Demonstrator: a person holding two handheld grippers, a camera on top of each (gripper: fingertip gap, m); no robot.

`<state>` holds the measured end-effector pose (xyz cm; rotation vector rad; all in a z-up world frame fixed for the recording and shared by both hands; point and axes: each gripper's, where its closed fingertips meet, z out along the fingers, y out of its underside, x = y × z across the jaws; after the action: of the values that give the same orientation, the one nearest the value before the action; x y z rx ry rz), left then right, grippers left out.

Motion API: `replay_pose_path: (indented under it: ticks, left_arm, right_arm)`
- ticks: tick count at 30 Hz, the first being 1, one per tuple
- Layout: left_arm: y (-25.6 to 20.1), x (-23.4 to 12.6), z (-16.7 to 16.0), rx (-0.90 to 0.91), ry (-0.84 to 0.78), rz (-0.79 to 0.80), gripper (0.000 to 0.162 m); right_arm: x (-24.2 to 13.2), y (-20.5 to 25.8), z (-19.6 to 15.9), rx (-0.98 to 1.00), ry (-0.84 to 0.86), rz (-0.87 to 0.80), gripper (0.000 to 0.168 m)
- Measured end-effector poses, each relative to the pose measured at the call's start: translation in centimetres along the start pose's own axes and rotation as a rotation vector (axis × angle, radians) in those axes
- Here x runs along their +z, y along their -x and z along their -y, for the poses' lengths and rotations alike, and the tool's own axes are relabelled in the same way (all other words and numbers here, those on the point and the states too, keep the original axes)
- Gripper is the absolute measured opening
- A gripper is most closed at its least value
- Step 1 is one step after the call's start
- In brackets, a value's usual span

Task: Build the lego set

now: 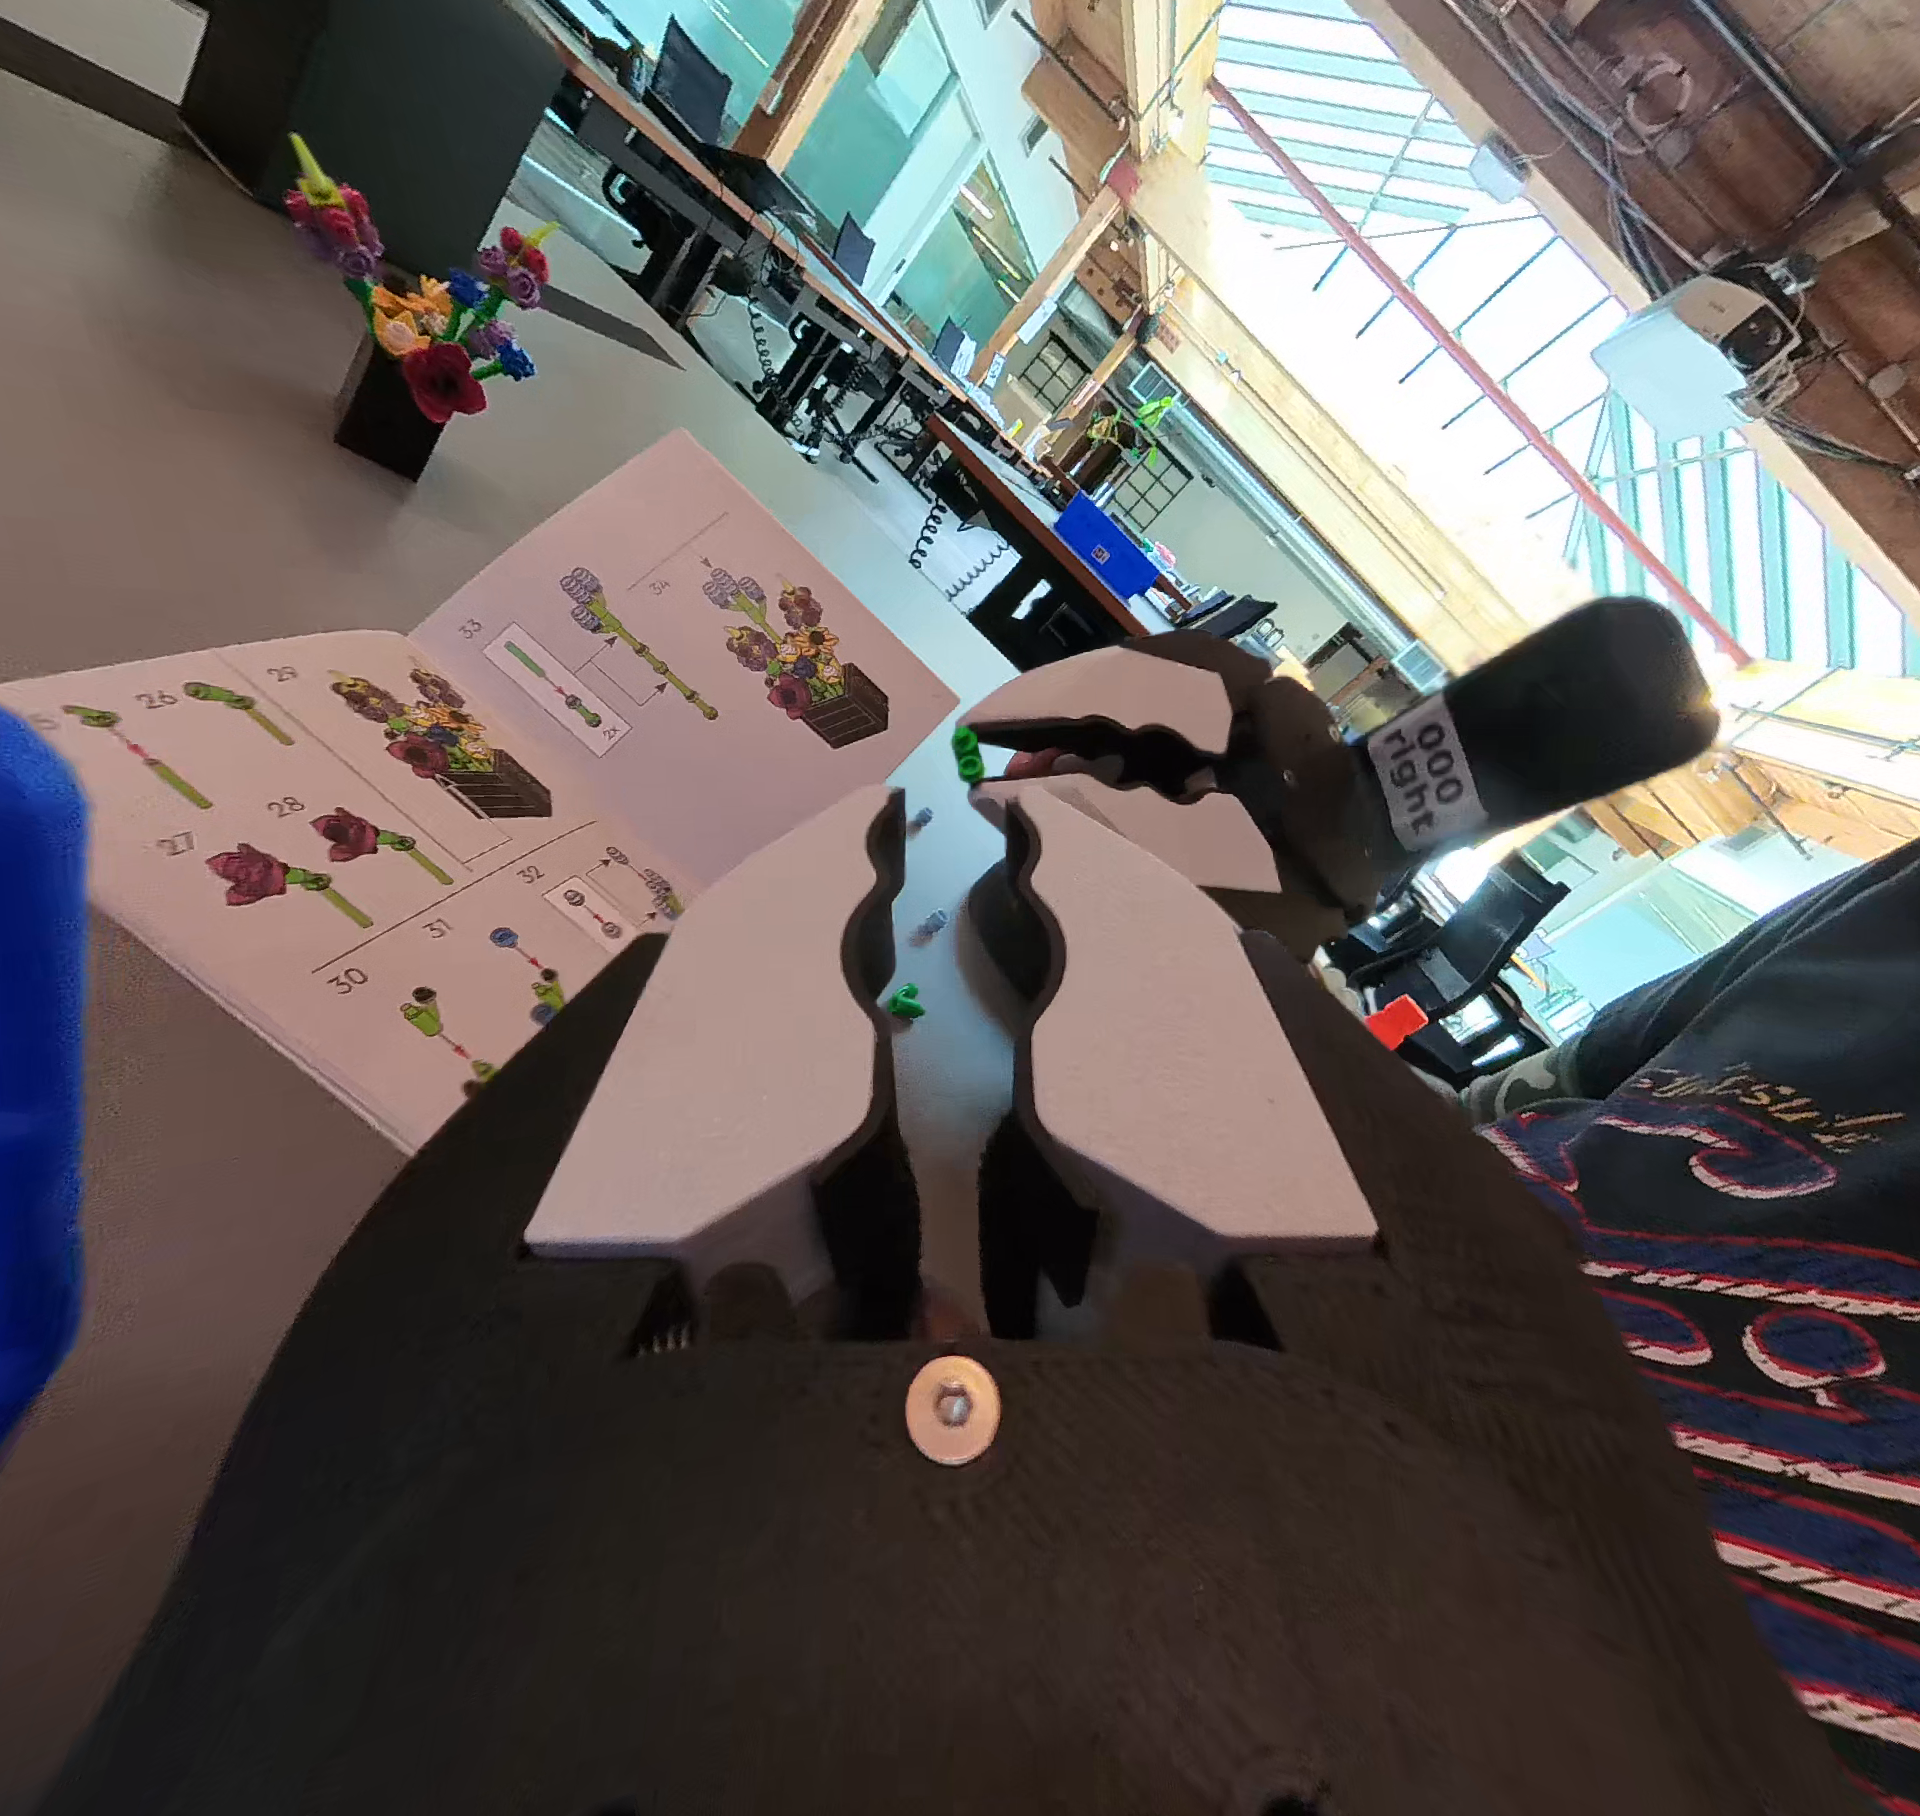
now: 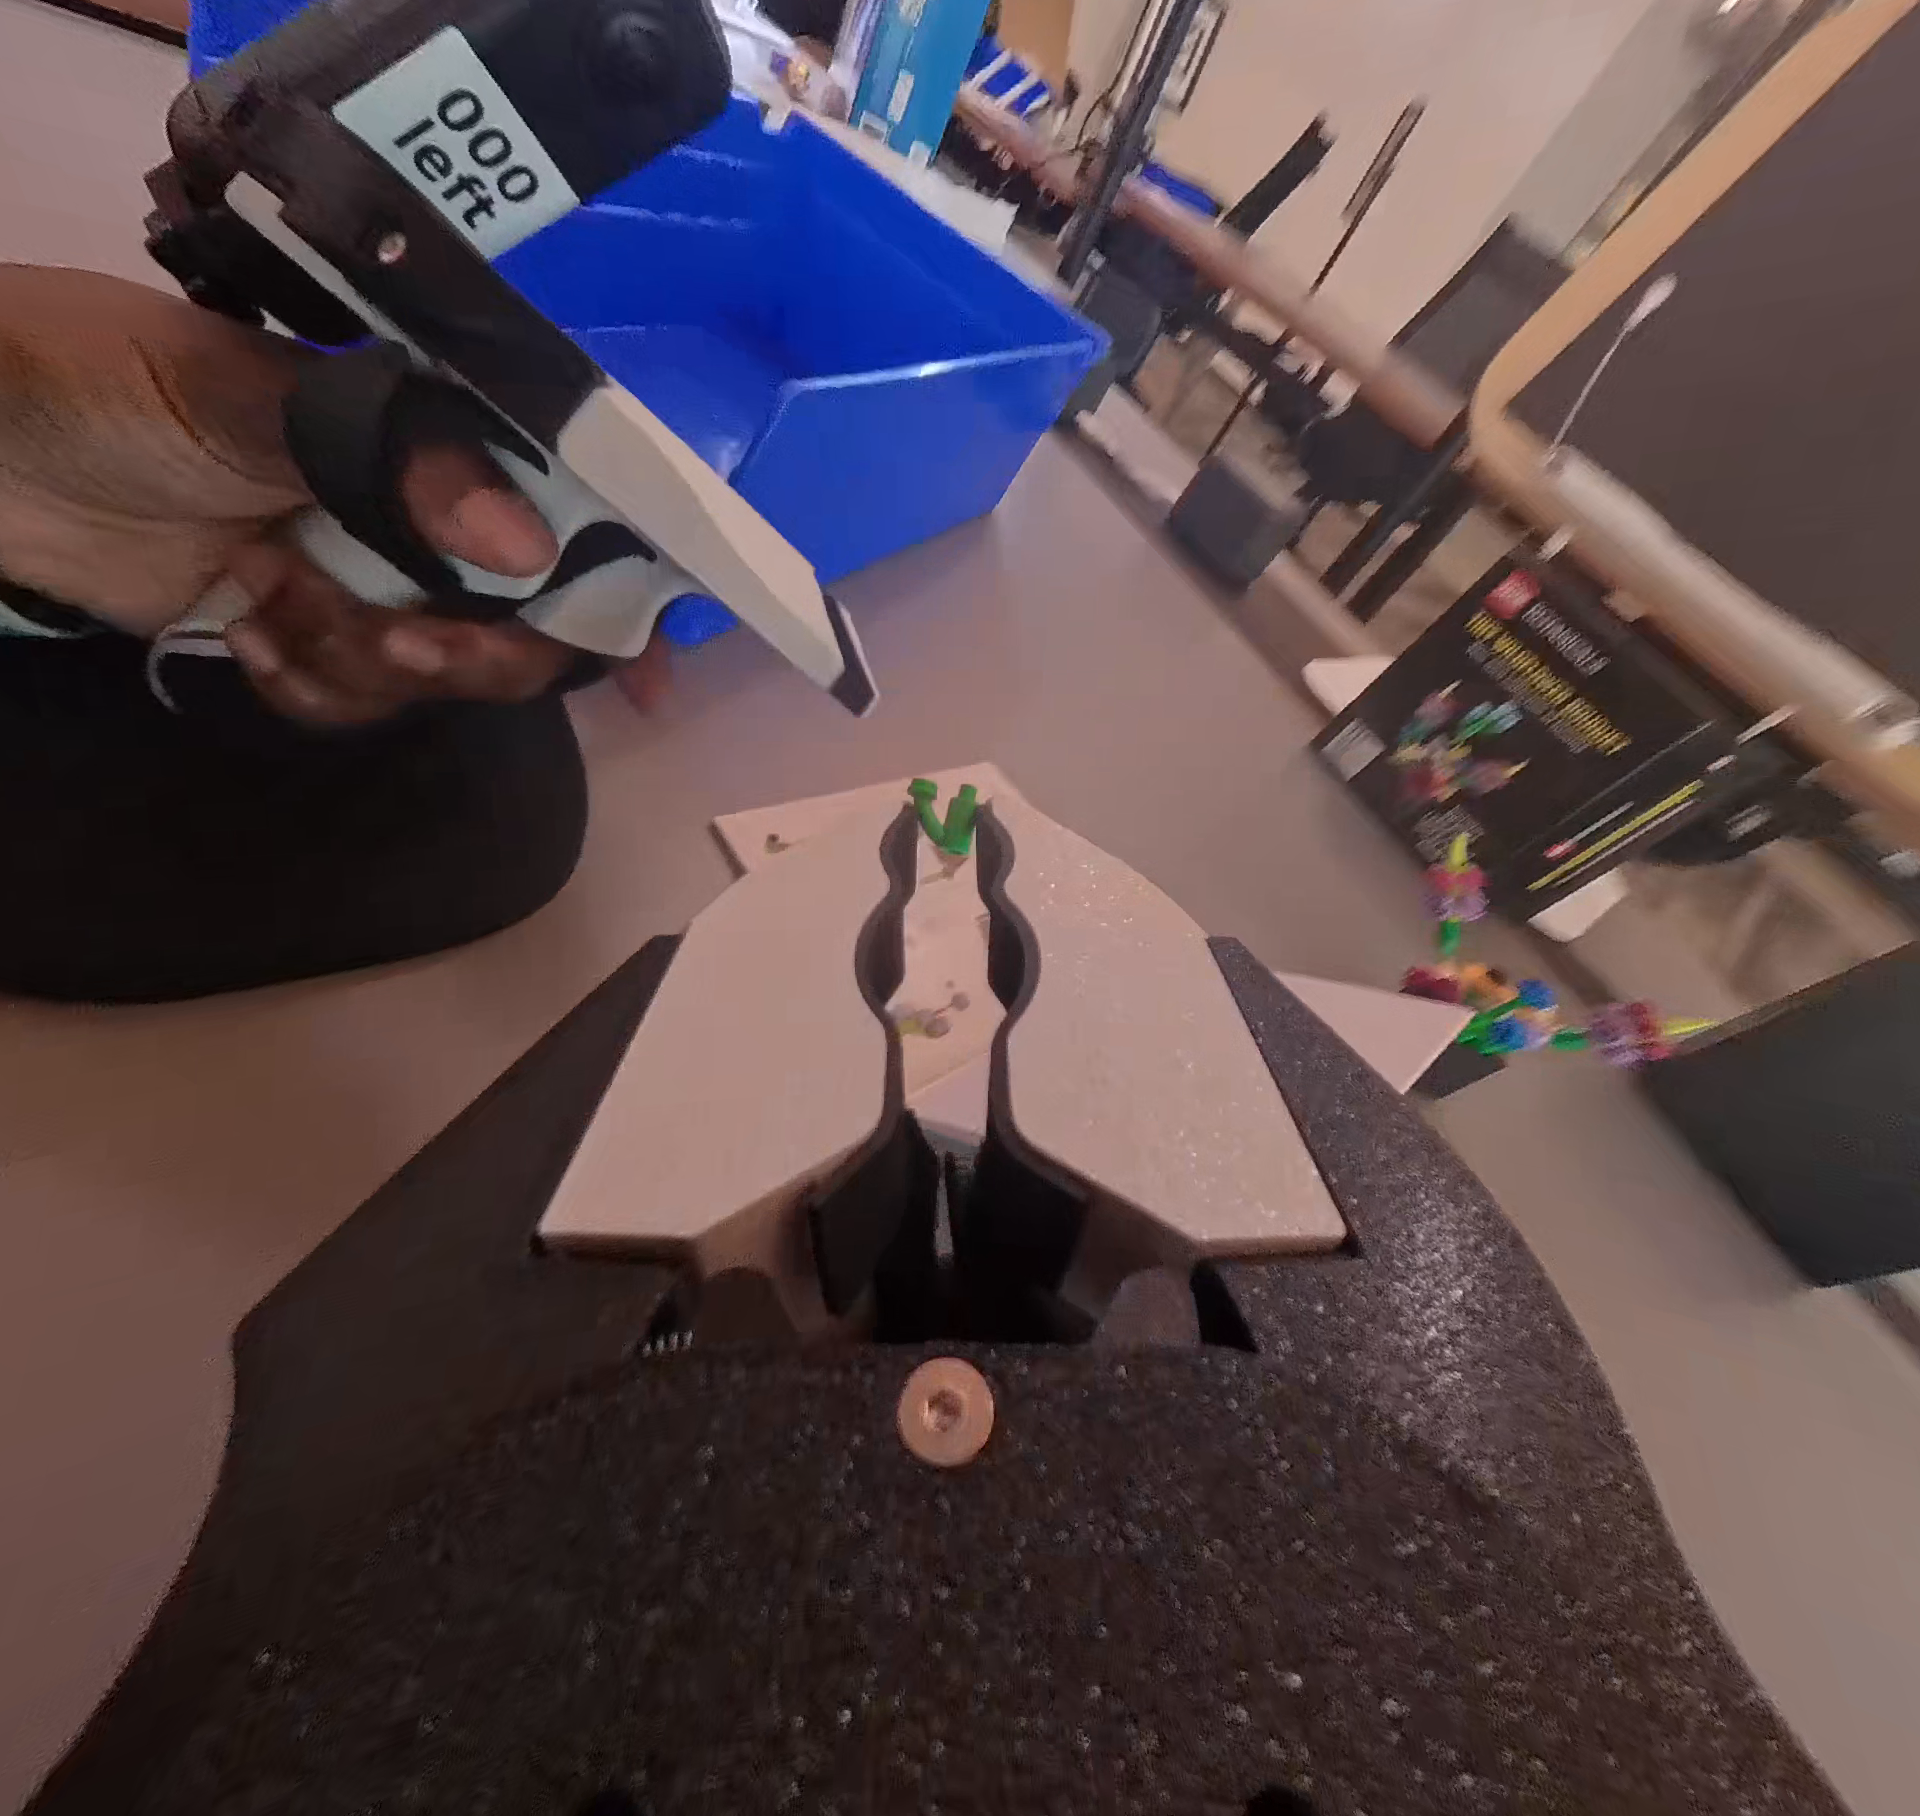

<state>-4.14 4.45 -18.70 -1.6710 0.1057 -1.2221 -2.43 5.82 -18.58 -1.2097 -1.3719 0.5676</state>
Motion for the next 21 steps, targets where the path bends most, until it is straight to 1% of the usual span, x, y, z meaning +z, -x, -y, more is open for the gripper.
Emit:
replay_pose_path:
  ticks: [4,7,10,12,16,18,20,21]
  left_arm:
    - [-1.0,0.6,-0.1,-0.057,-0.030,-0.061,0.013]
    - [-1.8,0.7,0.1,-0.055,-0.048,-0.113,0.013]
    - [-2.6,0.7,0.1,-0.068,-0.065,-0.176,0.010]
    - [-2.9,0.5,0.3,-0.066,-0.077,-0.198,0.005]
    - [-3.4,0.3,0.3,-0.044,-0.084,-0.234,0.005]
    - [-3.6,0.3,0.3,-0.044,-0.081,-0.242,0.006]
    - [-3.4,0.5,0.2,-0.049,-0.071,-0.234,0.017]
    - [-3.5,0.5,0.1,-0.054,-0.065,-0.243,0.018]
  right_arm:
    - [-0.3,0.4,1.6,-0.101,-0.074,-0.060,0.011]
    - [-0.4,0.9,2.4,-0.109,-0.110,-0.058,0.011]
    - [-0.4,1.0,2.7,-0.100,-0.131,-0.055,0.011]
    - [-0.5,1.1,3.0,-0.095,-0.150,-0.050,0.011]
    - [-0.9,1.3,3.5,-0.120,-0.182,-0.056,0.011]
    - [-1.0,1.4,3.5,-0.137,-0.185,-0.058,0.011]
    - [-1.2,1.4,3.7,-0.163,-0.196,-0.067,0.010]
    - [-1.2,1.4,3.7,-0.174,-0.195,-0.066,0.010]
